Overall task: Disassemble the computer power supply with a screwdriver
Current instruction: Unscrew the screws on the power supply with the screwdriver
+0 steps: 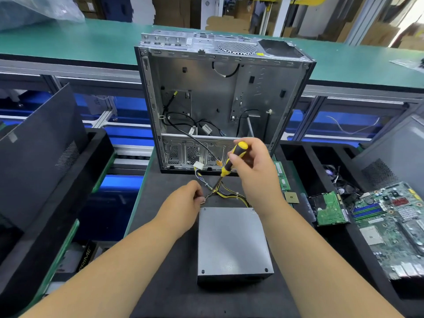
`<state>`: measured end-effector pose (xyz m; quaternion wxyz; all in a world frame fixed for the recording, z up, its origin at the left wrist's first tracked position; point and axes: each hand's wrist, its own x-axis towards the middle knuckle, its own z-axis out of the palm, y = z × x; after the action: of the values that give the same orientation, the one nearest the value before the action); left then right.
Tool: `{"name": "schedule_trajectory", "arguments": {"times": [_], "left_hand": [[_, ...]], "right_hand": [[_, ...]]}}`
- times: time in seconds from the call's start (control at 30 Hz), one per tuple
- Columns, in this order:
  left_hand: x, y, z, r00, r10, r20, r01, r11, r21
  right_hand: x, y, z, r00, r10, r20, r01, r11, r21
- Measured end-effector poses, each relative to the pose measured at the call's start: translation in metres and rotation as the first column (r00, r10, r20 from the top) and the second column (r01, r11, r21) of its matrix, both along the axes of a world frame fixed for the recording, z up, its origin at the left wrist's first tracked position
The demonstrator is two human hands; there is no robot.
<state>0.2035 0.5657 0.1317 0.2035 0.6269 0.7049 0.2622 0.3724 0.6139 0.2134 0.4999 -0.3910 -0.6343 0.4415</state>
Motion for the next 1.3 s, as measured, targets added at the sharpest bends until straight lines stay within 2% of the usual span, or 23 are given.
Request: {"name": "schedule_trajectory", "arguments": {"times": [0.07,0.1,0.17,0.23,0.37,0.5,0.77,0.93,1.1,1.2,1.3], "left_hand": [[0.001,0.003,0.003,0.977,0.078,0.201,-0.074,0.997,-0.025],[0.003,0.005,0.006,0.935,0.112,0.336,-0.103,0.994,-0.045],[0.011,0.009,0.013,0.803,0.137,0.58,-0.11,0.991,-0.082],[0.022,0.014,0.021,0.658,0.116,0.744,-0.049,0.993,-0.111],[0.05,0.025,0.036,0.449,0.126,0.885,0.058,0.984,-0.17],[0.077,0.033,0.046,0.366,0.153,0.918,0.145,0.965,-0.218],[0.12,0.053,0.046,0.389,0.171,0.905,0.17,0.952,-0.253],[0.131,0.065,0.036,0.55,0.132,0.824,0.11,0.967,-0.229],[0.128,0.07,0.027,0.797,0.079,0.598,0.065,0.974,-0.215],[0.125,0.068,0.023,0.842,0.116,0.527,0.005,0.975,-0.222],[0.126,0.065,0.023,0.873,0.129,0.471,-0.021,0.974,-0.227]], "right_hand": [[0.008,0.004,0.001,1.0,-0.017,0.006,0.017,1.0,0.01],[0.014,0.006,0.001,0.998,-0.018,0.052,0.018,1.0,0.011],[0.024,0.009,-0.001,0.988,-0.006,0.155,0.005,1.0,0.006],[0.033,0.01,-0.004,0.982,0.022,0.187,-0.019,1.0,-0.018],[0.048,0.012,-0.013,0.949,0.012,0.315,-0.002,1.0,-0.032],[0.066,0.014,-0.021,0.949,-0.021,0.315,0.038,0.998,-0.048],[0.106,0.03,-0.031,0.945,-0.041,0.324,0.055,0.998,-0.032],[0.126,0.045,-0.041,0.879,-0.086,0.468,0.085,0.996,0.022],[0.15,0.072,-0.065,0.704,-0.084,0.705,0.167,0.985,-0.05],[0.162,0.087,-0.089,0.564,0.008,0.826,0.209,0.966,-0.152],[0.161,0.094,-0.112,0.484,0.108,0.868,0.203,0.951,-0.232]]}}
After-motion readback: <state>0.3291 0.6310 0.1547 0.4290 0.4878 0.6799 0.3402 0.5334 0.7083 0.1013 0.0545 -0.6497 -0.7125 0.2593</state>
